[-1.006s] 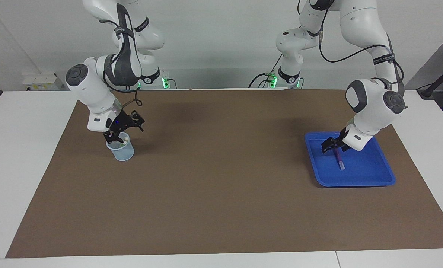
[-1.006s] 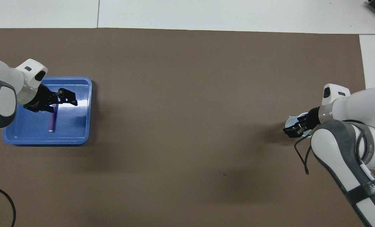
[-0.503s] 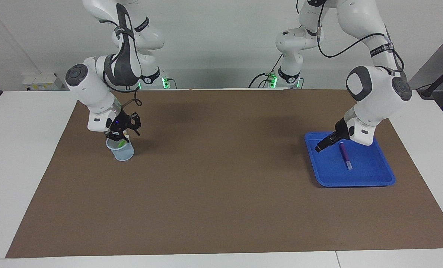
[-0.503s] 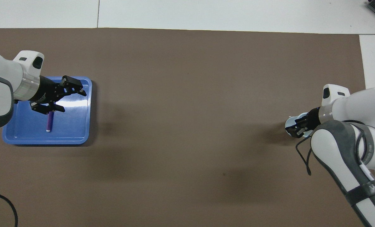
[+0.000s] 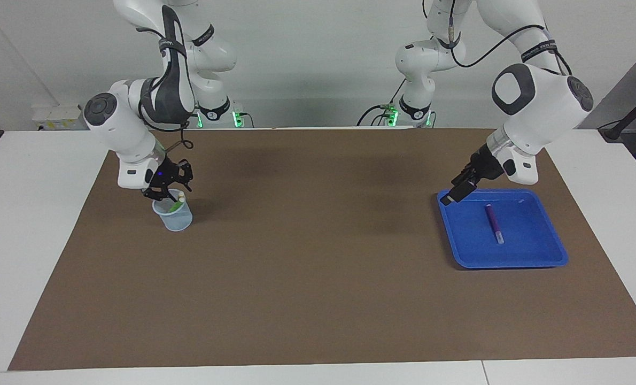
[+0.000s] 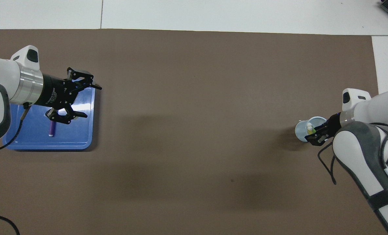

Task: Right arm passes pens to left for tray arrangement
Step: 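Lift the left gripper off the tray while the right gripper reaches the cup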

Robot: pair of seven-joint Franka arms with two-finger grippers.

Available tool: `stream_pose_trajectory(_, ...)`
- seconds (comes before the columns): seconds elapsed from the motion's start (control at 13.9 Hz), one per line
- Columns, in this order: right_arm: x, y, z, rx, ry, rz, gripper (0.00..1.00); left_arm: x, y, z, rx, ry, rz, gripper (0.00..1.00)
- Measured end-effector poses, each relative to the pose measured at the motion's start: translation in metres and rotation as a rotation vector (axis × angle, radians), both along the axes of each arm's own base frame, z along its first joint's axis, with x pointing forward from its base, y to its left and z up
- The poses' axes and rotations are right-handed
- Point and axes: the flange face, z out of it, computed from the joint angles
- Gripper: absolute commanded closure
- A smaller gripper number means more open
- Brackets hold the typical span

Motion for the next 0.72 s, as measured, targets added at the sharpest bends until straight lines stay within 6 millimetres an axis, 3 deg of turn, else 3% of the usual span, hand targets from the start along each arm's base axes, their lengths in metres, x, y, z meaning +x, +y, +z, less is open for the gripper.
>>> stream_pose_trajectory(0.29,0.003,0.0,0.002,-0.002,-0.018,0.0,0.5,-0.004,-0.007,0.02,-0.095,0.055,0.183,0.01)
stream_pose_trajectory(0.72,0.009,0.009,0.004,-0.009,-0.07,0.013,0.5,-0.033,-0.042,0.042,-0.138,0.122,0.393,0.01)
